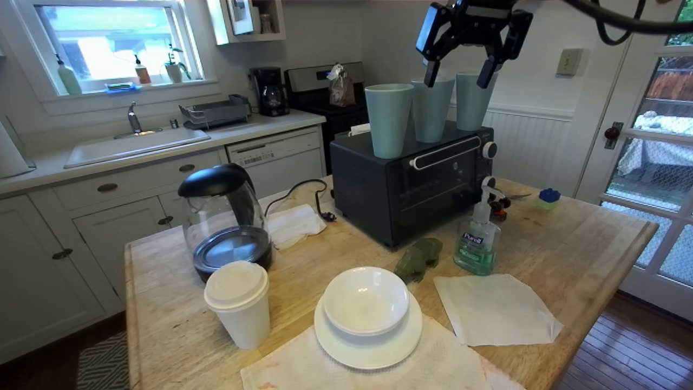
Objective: Pick up the light blue cup on the left and put it in the middle light blue cup, pick up the light blue cup on the right and put it in the stacked light blue cup on the left
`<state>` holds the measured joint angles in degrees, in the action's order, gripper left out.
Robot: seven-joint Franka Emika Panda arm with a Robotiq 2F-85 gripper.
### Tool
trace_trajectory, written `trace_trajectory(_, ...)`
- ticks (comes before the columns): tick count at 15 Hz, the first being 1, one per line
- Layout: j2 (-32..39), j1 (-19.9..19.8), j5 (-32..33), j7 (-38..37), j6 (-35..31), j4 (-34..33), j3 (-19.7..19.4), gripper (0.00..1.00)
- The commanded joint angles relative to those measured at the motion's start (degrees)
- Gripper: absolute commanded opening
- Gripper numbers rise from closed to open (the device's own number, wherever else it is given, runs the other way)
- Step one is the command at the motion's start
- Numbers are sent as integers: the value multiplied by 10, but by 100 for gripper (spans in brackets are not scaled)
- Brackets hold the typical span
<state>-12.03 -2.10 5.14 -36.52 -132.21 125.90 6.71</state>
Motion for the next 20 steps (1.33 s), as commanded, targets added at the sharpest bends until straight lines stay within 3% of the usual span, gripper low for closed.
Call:
trace_trajectory(1,9,6,-35,-6,-32,-2,-11,100)
trace_trajectory(20,82,8,-139,-103,-163,-19,-33,100)
